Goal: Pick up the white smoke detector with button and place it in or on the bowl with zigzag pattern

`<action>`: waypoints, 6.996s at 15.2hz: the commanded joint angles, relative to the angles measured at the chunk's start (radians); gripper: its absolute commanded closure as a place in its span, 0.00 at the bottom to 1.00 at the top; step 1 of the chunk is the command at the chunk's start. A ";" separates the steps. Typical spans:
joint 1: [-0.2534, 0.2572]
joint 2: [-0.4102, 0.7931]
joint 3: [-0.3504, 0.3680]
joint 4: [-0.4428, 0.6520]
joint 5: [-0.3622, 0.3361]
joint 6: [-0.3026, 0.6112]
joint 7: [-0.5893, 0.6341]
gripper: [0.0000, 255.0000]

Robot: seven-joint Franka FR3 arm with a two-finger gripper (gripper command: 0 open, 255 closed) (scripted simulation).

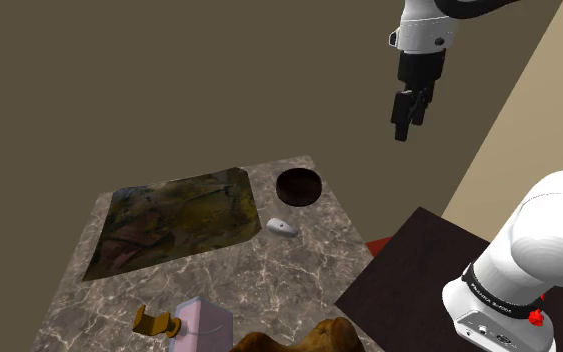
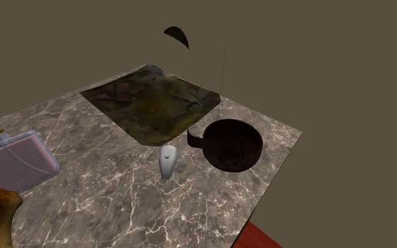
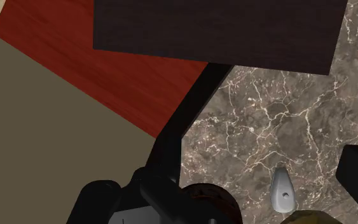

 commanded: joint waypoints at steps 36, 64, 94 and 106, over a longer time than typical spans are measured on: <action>0.128 1.072 0.241 0.170 -0.165 1.024 0.542 0.00; 0.134 1.102 0.233 0.170 -0.180 1.053 0.551 1.00; 0.036 0.878 0.225 0.266 -0.062 0.745 0.350 1.00; -0.076 0.995 0.141 0.405 -0.069 0.726 0.155 1.00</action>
